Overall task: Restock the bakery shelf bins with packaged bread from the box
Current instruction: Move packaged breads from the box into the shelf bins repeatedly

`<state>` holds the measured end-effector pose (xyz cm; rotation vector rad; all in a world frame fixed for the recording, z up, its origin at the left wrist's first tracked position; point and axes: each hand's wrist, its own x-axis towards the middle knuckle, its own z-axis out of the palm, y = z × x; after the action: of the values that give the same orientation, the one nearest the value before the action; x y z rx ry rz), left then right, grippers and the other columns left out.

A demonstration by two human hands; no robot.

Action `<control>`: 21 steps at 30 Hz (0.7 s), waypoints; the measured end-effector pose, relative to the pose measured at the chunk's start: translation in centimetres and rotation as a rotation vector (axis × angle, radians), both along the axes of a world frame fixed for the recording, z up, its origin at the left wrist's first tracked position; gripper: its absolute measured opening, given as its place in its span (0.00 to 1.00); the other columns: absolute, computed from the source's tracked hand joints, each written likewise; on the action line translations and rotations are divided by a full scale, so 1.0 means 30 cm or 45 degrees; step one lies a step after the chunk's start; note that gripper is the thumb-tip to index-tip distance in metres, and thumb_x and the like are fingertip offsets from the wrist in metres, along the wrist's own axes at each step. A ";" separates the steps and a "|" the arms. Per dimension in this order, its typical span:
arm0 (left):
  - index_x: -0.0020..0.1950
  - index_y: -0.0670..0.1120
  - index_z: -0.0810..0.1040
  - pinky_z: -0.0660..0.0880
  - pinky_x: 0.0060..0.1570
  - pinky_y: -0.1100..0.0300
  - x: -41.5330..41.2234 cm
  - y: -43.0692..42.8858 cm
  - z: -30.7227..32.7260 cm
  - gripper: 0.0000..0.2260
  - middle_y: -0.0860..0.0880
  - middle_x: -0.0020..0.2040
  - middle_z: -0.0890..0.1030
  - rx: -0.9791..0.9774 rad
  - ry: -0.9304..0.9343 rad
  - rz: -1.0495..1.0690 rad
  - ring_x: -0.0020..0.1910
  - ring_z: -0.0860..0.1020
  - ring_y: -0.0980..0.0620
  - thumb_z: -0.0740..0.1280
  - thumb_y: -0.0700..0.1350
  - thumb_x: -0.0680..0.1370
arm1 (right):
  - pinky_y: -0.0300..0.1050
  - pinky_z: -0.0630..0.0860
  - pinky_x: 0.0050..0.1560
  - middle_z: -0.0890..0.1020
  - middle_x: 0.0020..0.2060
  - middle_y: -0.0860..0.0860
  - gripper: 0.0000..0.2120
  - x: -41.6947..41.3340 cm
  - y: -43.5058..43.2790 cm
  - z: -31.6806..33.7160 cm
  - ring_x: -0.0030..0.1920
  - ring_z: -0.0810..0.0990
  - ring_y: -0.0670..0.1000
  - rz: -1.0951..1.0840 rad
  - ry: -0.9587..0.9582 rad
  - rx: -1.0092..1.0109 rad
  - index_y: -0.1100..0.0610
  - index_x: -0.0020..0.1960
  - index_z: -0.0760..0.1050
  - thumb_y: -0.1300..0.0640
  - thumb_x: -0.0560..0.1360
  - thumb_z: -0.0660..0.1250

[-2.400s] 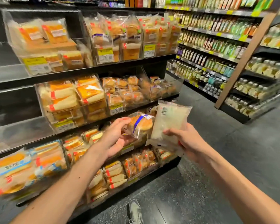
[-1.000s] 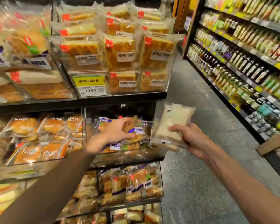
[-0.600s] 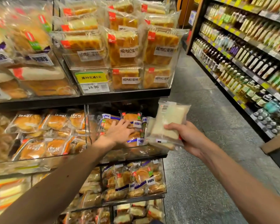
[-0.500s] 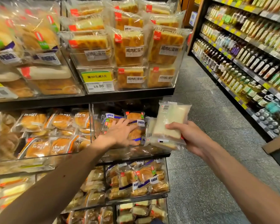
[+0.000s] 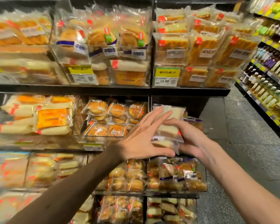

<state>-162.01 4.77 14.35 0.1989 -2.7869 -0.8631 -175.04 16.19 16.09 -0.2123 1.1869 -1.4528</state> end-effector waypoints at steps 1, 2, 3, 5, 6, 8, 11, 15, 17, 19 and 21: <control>0.80 0.60 0.47 0.49 0.78 0.55 0.052 -0.025 -0.011 0.49 0.58 0.81 0.46 0.004 0.016 0.037 0.79 0.44 0.60 0.73 0.66 0.69 | 0.55 0.80 0.55 0.84 0.55 0.60 0.16 0.049 -0.028 0.006 0.54 0.84 0.59 0.023 -0.062 -0.033 0.58 0.62 0.78 0.58 0.75 0.68; 0.81 0.57 0.47 0.50 0.78 0.55 0.103 -0.051 -0.018 0.50 0.57 0.81 0.48 0.016 0.029 0.074 0.79 0.45 0.60 0.74 0.65 0.68 | 0.55 0.80 0.54 0.84 0.55 0.60 0.17 0.091 -0.056 0.004 0.53 0.84 0.59 0.032 -0.119 -0.069 0.57 0.62 0.79 0.55 0.75 0.68; 0.81 0.56 0.48 0.50 0.78 0.56 0.156 -0.079 -0.024 0.52 0.56 0.81 0.49 0.027 0.039 0.114 0.79 0.47 0.60 0.75 0.65 0.67 | 0.54 0.81 0.52 0.84 0.54 0.59 0.18 0.130 -0.084 0.002 0.52 0.84 0.58 0.042 -0.173 -0.112 0.57 0.62 0.79 0.51 0.74 0.67; 0.80 0.57 0.48 0.50 0.77 0.60 0.263 -0.125 -0.033 0.54 0.56 0.81 0.52 0.016 0.054 0.220 0.79 0.49 0.60 0.77 0.64 0.64 | 0.57 0.78 0.57 0.82 0.56 0.59 0.24 0.195 -0.144 -0.014 0.53 0.82 0.60 0.096 -0.283 -0.171 0.58 0.63 0.78 0.43 0.74 0.65; 0.80 0.57 0.49 0.52 0.77 0.62 0.320 -0.142 -0.034 0.54 0.56 0.80 0.54 0.033 0.073 0.296 0.78 0.51 0.61 0.79 0.63 0.63 | 0.58 0.74 0.61 0.81 0.56 0.60 0.27 0.229 -0.176 -0.021 0.54 0.81 0.60 0.138 -0.341 -0.182 0.60 0.61 0.79 0.41 0.74 0.63; 0.78 0.56 0.56 0.60 0.72 0.68 0.435 -0.169 -0.036 0.50 0.61 0.74 0.65 0.154 0.248 0.477 0.73 0.62 0.67 0.81 0.58 0.64 | 0.59 0.70 0.67 0.80 0.51 0.62 0.27 0.307 -0.241 -0.033 0.50 0.79 0.60 0.199 -0.405 -0.165 0.64 0.55 0.81 0.42 0.73 0.63; 0.66 0.60 0.68 0.67 0.62 0.74 0.579 -0.189 -0.026 0.34 0.62 0.63 0.75 0.315 0.589 0.813 0.62 0.72 0.73 0.81 0.49 0.66 | 0.52 0.82 0.50 0.79 0.44 0.59 0.11 0.444 -0.328 -0.039 0.45 0.78 0.56 0.341 -0.193 -0.152 0.60 0.49 0.82 0.56 0.75 0.64; 0.65 0.46 0.77 0.80 0.48 0.50 0.706 -0.208 -0.014 0.27 0.42 0.55 0.84 1.197 0.803 1.062 0.54 0.82 0.44 0.77 0.43 0.67 | 0.29 0.70 0.35 0.73 0.37 0.50 0.12 0.601 -0.417 -0.046 0.37 0.71 0.45 0.427 0.769 -0.269 0.58 0.56 0.75 0.63 0.75 0.72; 0.62 0.37 0.76 0.80 0.39 0.46 0.763 -0.196 -0.007 0.28 0.33 0.51 0.82 1.389 0.861 1.114 0.45 0.82 0.39 0.79 0.45 0.66 | 0.29 0.67 0.34 0.70 0.37 0.50 0.18 0.642 -0.446 -0.055 0.36 0.68 0.45 0.476 0.834 -0.300 0.62 0.59 0.73 0.61 0.73 0.75; 0.60 0.36 0.76 0.80 0.37 0.47 0.810 -0.179 0.013 0.28 0.33 0.49 0.81 1.436 0.912 1.194 0.43 0.82 0.38 0.81 0.46 0.66 | 0.29 0.68 0.35 0.70 0.38 0.50 0.20 0.673 -0.469 -0.054 0.37 0.70 0.45 0.554 0.825 -0.316 0.64 0.60 0.73 0.58 0.73 0.75; 0.63 0.38 0.77 0.82 0.45 0.45 0.848 -0.171 0.030 0.27 0.38 0.53 0.84 1.426 0.948 1.233 0.51 0.83 0.39 0.78 0.45 0.67 | 0.28 0.68 0.33 0.72 0.34 0.47 0.18 0.693 -0.489 -0.075 0.32 0.73 0.40 0.622 0.853 -0.314 0.64 0.59 0.75 0.57 0.74 0.74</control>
<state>-136.57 -0.36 15.25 1.0018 -1.0472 -1.5765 -154.26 1.52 13.85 -1.1484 1.3440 -1.1068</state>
